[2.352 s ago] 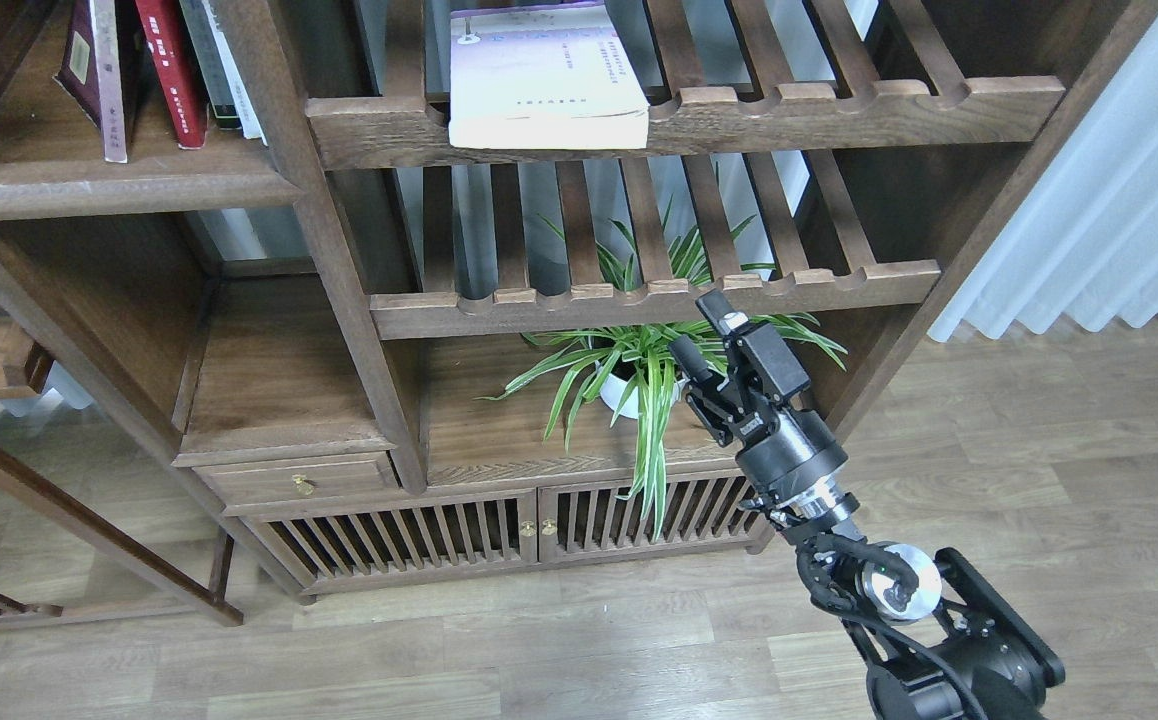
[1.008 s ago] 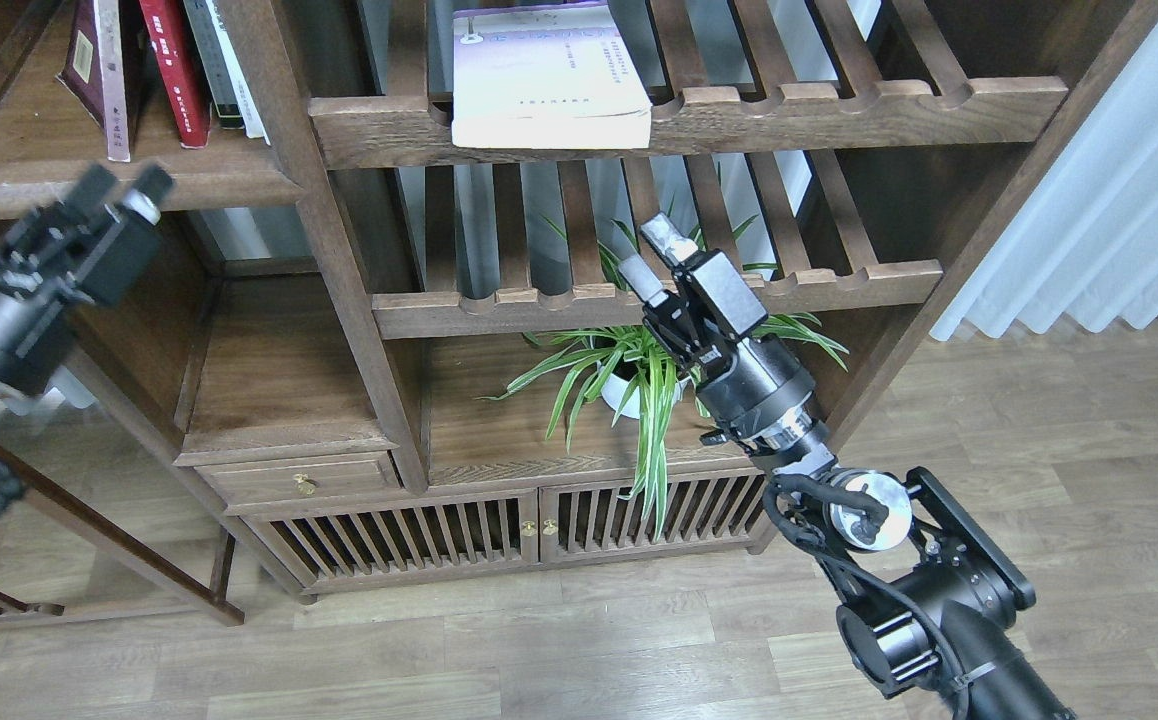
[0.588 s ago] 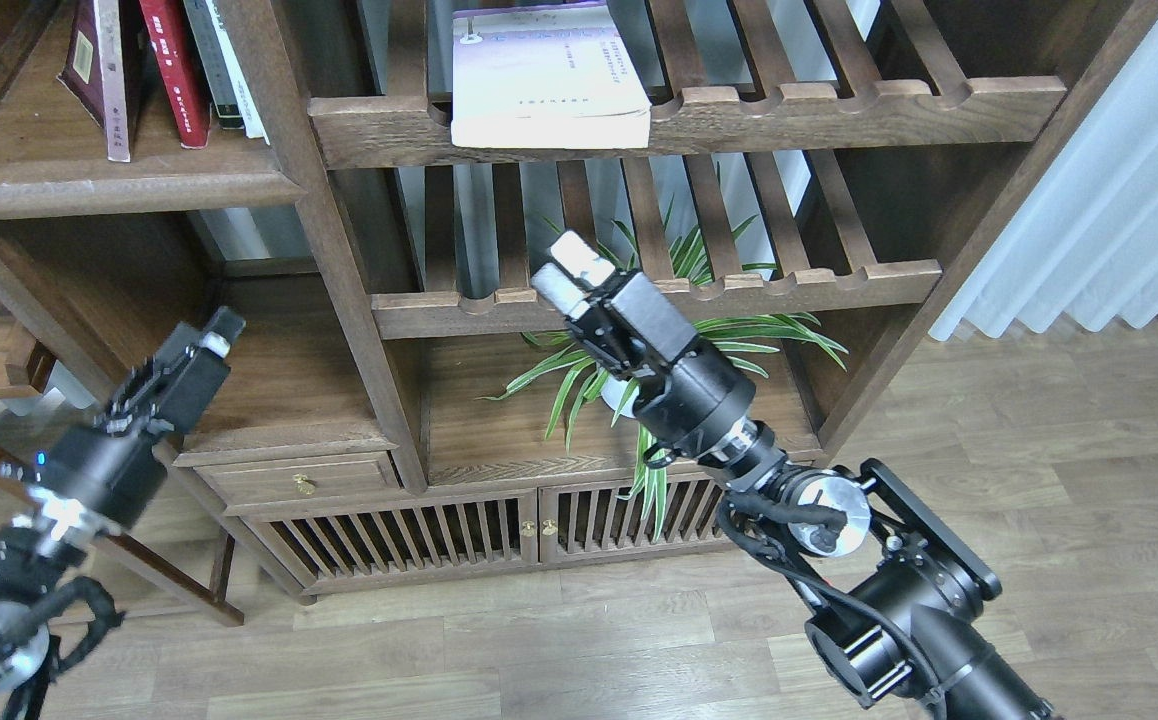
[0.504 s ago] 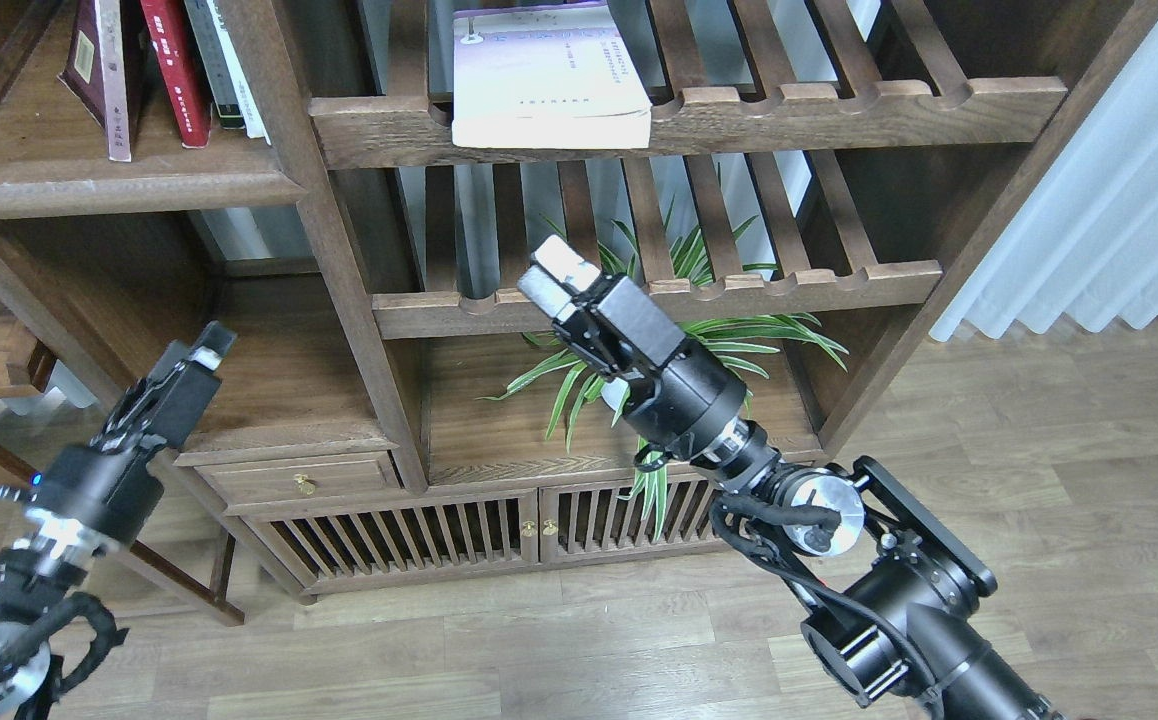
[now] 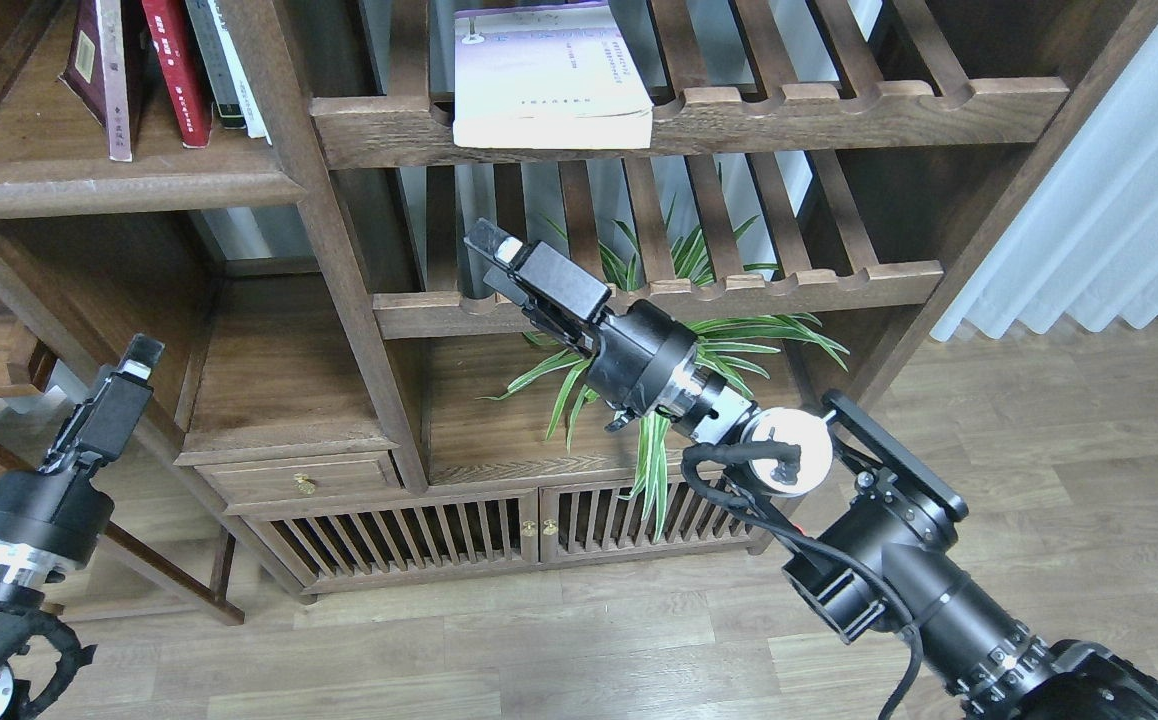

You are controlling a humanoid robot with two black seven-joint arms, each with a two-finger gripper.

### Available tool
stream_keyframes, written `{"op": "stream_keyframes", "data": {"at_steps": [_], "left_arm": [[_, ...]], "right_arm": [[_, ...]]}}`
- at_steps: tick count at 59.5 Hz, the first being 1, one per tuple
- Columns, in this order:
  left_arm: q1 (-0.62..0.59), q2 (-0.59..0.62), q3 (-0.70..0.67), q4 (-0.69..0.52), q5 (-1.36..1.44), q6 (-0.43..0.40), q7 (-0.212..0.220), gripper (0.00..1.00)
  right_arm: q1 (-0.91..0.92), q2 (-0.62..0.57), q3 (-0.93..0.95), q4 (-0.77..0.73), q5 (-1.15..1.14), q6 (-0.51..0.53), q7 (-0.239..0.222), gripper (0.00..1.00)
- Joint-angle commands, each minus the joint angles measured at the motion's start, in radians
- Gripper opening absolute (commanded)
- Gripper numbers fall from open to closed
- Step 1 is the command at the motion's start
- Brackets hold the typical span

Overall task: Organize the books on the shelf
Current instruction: 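Reach the right gripper up to the white book on the top shelf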

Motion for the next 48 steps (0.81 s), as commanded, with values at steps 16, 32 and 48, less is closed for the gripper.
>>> {"op": "stream_keyframes", "data": {"at_steps": [16, 32, 48], "left_arm": [[-0.004, 0.001, 0.0, 0.0, -0.001, 0.0, -0.007, 0.93], [-0.006, 0.001, 0.0, 0.0, -0.001, 0.0, -0.007, 0.93], [-0.006, 0.002, 0.0, 0.001, -0.001, 0.0, -0.005, 0.94]], "right_arm": [[0.096, 0.0, 0.008, 0.001, 0.066, -0.134, 0.04, 0.97], [0.113, 0.0, 0.027, -0.001, 0.095, -0.177, 0.069, 0.96], [0.124, 0.0, 0.079, 0.004, 0.136, -0.247, 0.073, 0.93]]}}
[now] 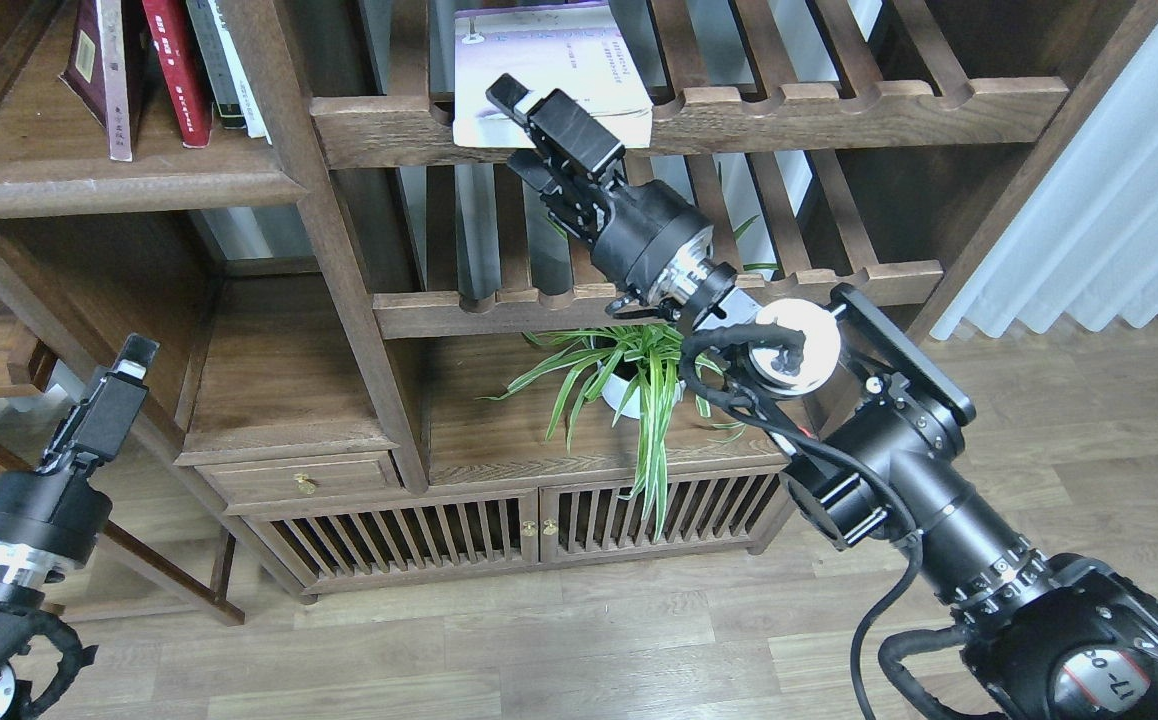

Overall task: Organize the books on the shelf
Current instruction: 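Reach the right gripper up to the white book on the top shelf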

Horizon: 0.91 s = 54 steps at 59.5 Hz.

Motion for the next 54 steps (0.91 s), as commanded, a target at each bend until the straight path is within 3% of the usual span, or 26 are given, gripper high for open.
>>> {"op": "stream_keyframes", "data": {"at_steps": [1, 13, 25, 40, 41, 46, 54], "left_arm": [[0.0, 0.001, 0.0, 0.002, 0.002, 0.0, 0.001, 0.94], [0.0, 0.003, 0.0, 0.002, 0.002, 0.0, 0.003, 0.94], [-0.001, 0.004, -0.002, 0.002, 0.002, 0.0, 0.003, 0.94], [-0.001, 0.004, -0.006, 0.0, 0.0, 0.0, 0.003, 0.94], [-0.003, 0.004, -0.014, 0.0, 0.0, 0.0, 0.003, 0.95], [-0.005, 0.004, -0.023, 0.002, 0.0, 0.0, 0.003, 0.96], [-0.005, 0.004, -0.031, 0.003, -0.004, 0.0, 0.001, 0.97]], "right_arm": [[0.006, 0.0, 0.013, 0.004, 0.027, -0.04, 0.002, 0.93], [0.019, 0.0, 0.015, 0.004, 0.06, -0.106, 0.03, 0.88], [0.033, 0.0, 0.021, 0.004, 0.099, -0.11, 0.059, 0.73], [0.015, 0.0, 0.038, 0.006, 0.105, -0.126, 0.068, 0.43], [0.004, 0.0, 0.036, 0.006, 0.105, -0.117, 0.068, 0.27], [-0.01, 0.0, 0.033, 0.007, 0.107, -0.1, 0.066, 0.1], [-0.034, 0.0, 0.013, 0.009, 0.1, -0.074, 0.047, 0.05]]}}
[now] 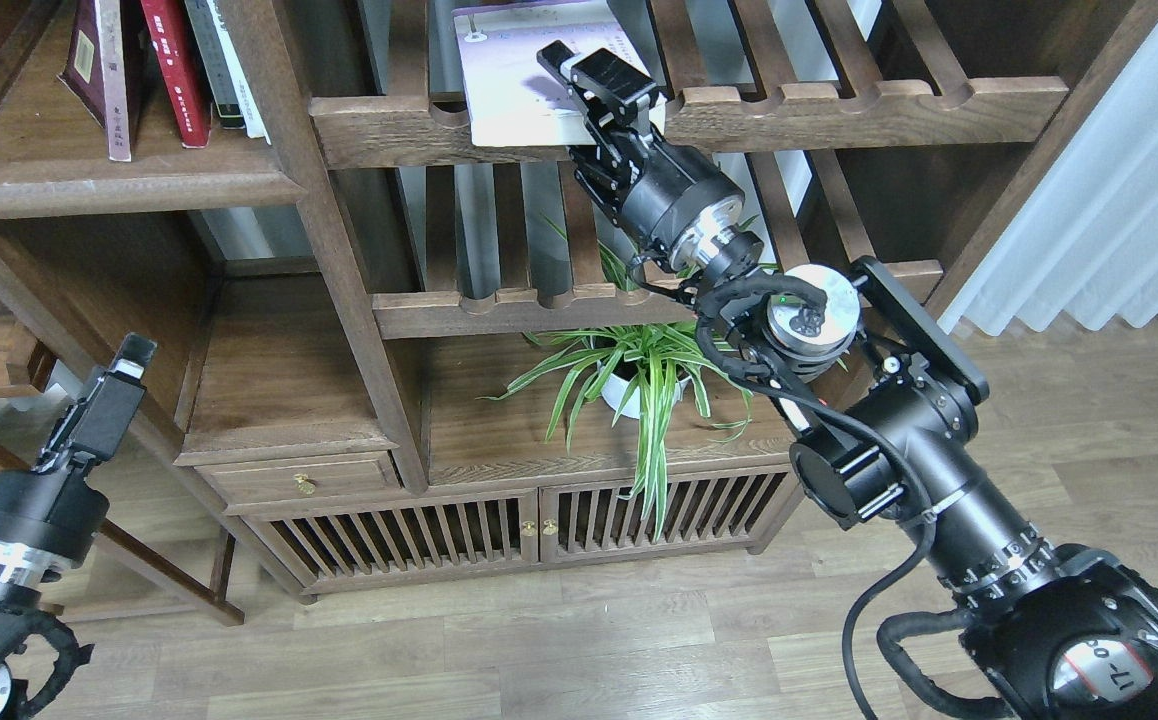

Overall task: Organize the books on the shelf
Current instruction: 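Reach the right gripper up to the white book on the top shelf, then pull the white book off the top shelf and lower it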

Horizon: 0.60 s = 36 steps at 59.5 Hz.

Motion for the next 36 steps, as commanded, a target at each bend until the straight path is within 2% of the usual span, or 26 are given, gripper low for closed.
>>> {"op": "stream_keyframes", "data": {"at_steps": [1, 11, 20, 29, 34, 36], "left_arm": [[0.0, 0.0, -0.008, 0.002, -0.006, 0.0, -0.002, 0.98], [0.0, 0.0, -0.008, 0.002, -0.078, 0.0, -0.002, 1.0], [0.001, -0.002, 0.0, 0.024, -0.173, 0.0, -0.002, 1.0], [0.006, -0.002, 0.009, 0.074, -0.258, 0.0, 0.0, 1.0], [0.006, 0.0, 0.012, 0.098, -0.305, 0.0, 0.005, 1.0], [0.006, 0.003, 0.018, 0.123, -0.337, 0.0, 0.005, 1.0]], "right_arm": [[-0.02, 0.0, -0.019, 0.003, -0.005, 0.018, -0.016, 0.05], [-0.063, 0.0, -0.021, 0.042, -0.008, 0.041, -0.041, 0.05], [-0.15, 0.0, 0.002, 0.162, 0.0, 0.159, -0.057, 0.04], [-0.259, 0.0, 0.012, 0.277, 0.044, 0.233, -0.079, 0.03], [-0.328, -0.06, 0.012, 0.331, 0.08, 0.291, -0.084, 0.03], [-0.4, -0.118, 0.006, 0.366, 0.09, 0.357, -0.085, 0.03]]}}
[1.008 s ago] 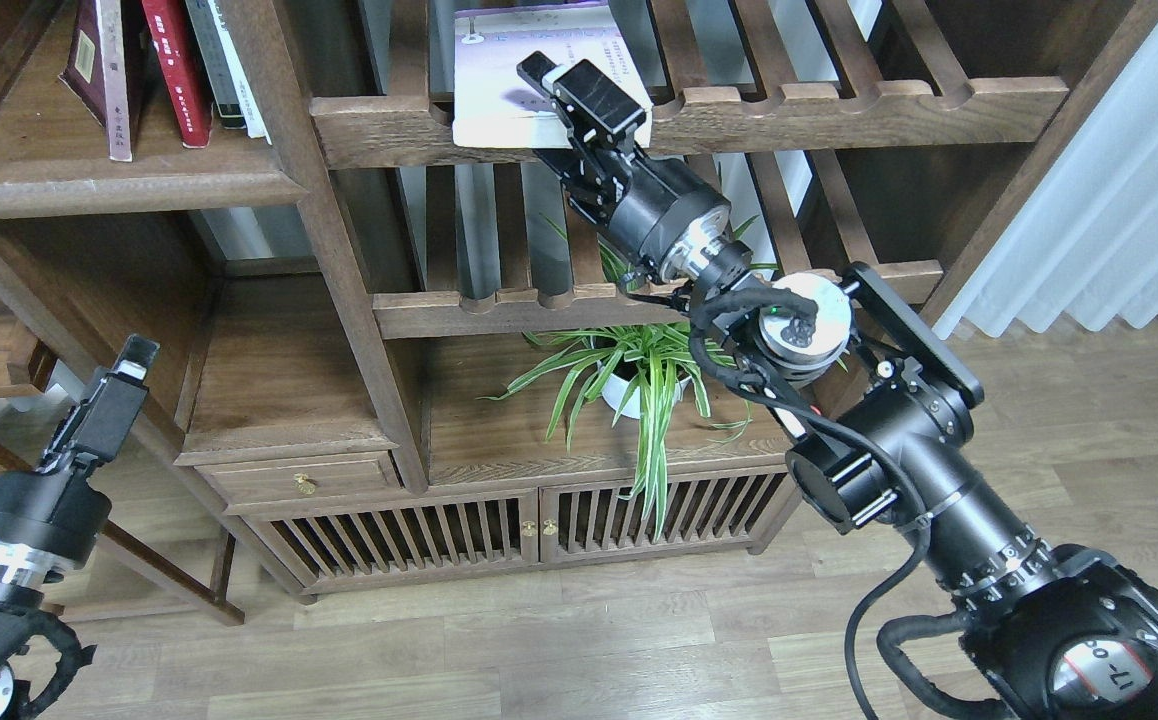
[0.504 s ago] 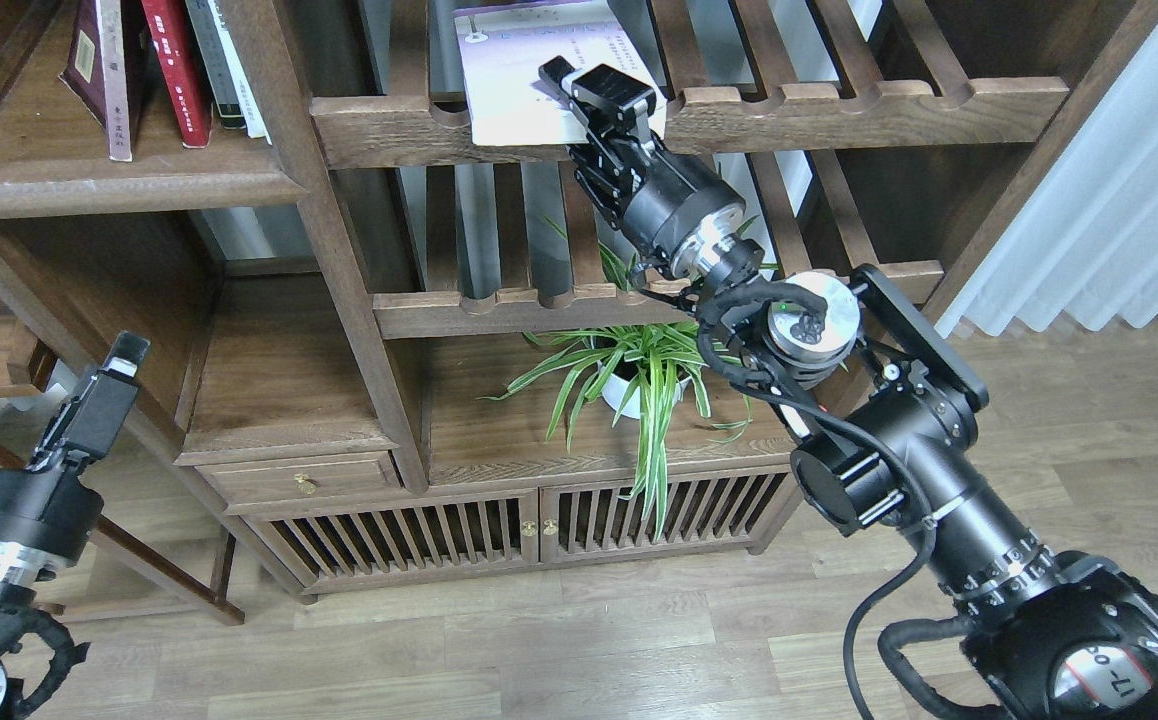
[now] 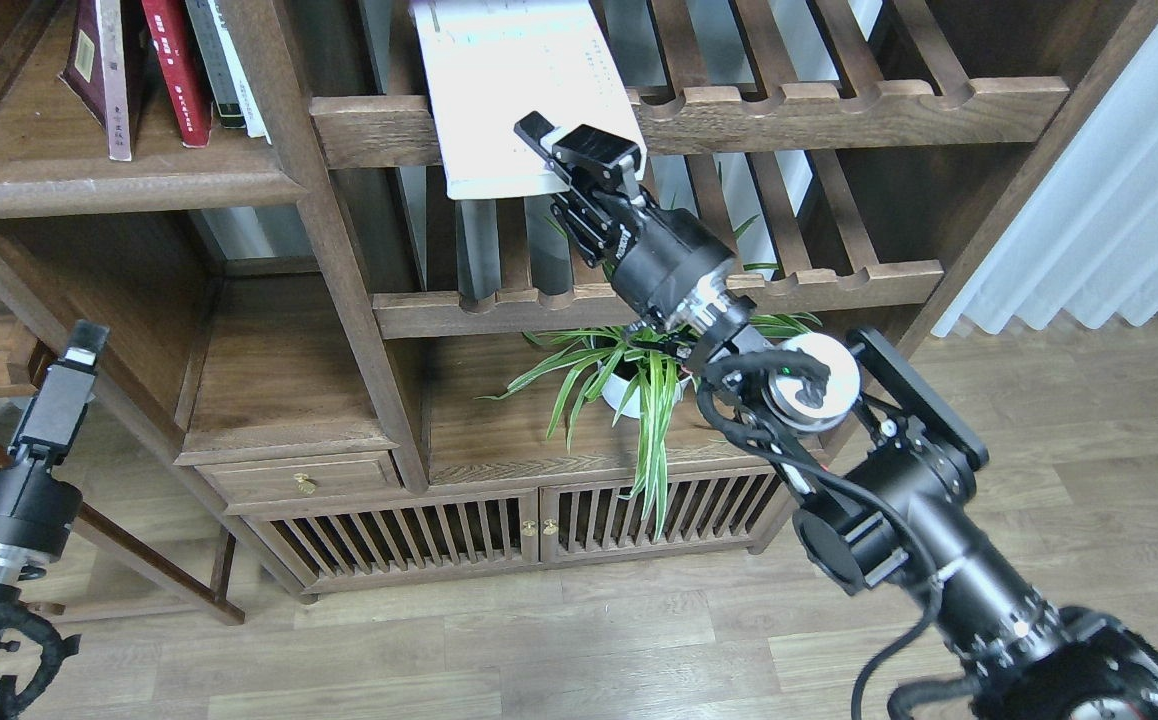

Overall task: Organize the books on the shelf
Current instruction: 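Pull the white book off the top shelf and lower it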

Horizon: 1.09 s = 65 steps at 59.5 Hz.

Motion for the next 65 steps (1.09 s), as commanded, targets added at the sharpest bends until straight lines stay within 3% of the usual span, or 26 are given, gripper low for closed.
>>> {"op": "stream_keyframes", "data": {"at_steps": [1, 9, 17, 22, 31, 36, 55, 65], "left_arm": [[0.0, 0.004, 0.014, 0.048, -0.064, 0.0, 0.002, 1.0], [-0.008, 0.009, 0.055, 0.106, -0.129, 0.0, 0.002, 1.0], [-0.009, 0.015, 0.156, 0.135, -0.21, 0.0, 0.004, 1.0], [-0.002, 0.015, 0.235, 0.141, -0.25, 0.0, 0.001, 1.0], [0.02, 0.017, 0.365, 0.144, -0.299, 0.0, -0.002, 1.0], [0.022, 0.027, 0.405, 0.155, -0.356, 0.0, 0.001, 1.0], [0.034, 0.033, 0.615, 0.124, -0.479, 0.0, -0.008, 1.0], [0.032, 0.099, 0.696, -0.004, -0.574, 0.0, -0.037, 1.0]], "right_arm": [[-0.121, -0.089, -0.006, 0.067, 0.027, 0.109, -0.005, 0.03], [-0.219, -0.147, -0.016, 0.081, 0.027, 0.217, -0.021, 0.03], [-0.321, -0.183, -0.04, 0.08, 0.027, 0.313, -0.09, 0.03], [-0.391, -0.195, -0.057, 0.08, 0.023, 0.313, -0.125, 0.03], [-0.555, -0.204, -0.037, 0.077, -0.016, 0.313, -0.266, 0.04], [-0.588, -0.204, 0.003, 0.064, -0.016, 0.313, -0.303, 0.04], [-0.577, -0.22, -0.063, -0.029, -0.013, 0.313, -0.313, 0.05], [-0.494, -0.155, -0.1, -0.144, -0.019, 0.313, -0.313, 0.05]]}}
